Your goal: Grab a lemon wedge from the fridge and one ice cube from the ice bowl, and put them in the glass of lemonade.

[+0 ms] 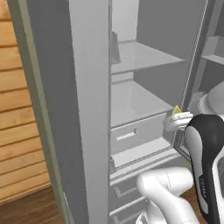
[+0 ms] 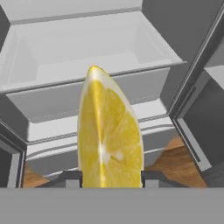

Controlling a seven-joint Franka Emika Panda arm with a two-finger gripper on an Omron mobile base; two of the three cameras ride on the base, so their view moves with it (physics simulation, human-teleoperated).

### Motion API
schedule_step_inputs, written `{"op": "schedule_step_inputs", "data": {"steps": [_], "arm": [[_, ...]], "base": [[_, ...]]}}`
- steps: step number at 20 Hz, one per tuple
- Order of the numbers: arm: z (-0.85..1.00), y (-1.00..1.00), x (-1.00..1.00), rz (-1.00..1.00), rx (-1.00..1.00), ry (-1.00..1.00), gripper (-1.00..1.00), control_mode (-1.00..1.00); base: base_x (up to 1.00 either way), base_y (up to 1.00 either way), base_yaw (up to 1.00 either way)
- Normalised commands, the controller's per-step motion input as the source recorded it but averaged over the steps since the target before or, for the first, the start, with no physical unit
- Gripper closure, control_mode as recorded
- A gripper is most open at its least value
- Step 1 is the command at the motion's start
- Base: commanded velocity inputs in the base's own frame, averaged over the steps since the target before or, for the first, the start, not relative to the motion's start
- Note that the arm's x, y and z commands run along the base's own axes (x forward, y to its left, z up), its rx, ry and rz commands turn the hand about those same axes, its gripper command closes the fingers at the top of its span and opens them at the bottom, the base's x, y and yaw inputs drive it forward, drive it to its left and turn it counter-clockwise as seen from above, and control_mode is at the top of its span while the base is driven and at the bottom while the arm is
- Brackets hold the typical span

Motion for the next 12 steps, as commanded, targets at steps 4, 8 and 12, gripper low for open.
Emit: {"op": "schedule_step_inputs", "data": {"steps": [4, 8, 12], "arm": [[0.0, 0.0, 0.0, 0.0, 0.0, 0.0, 1.0, 1.0], [0.0, 0.0, 0.0, 0.0, 0.0, 0.0, 1.0, 1.0], [0.0, 0.0, 0.0, 0.0, 0.0, 0.0, 1.0, 1.0]], "base": [[-0.52, 0.49, -0.35], [-0.54, 0.02, -0.32], [-0.23, -0.42, -0.28]]}}
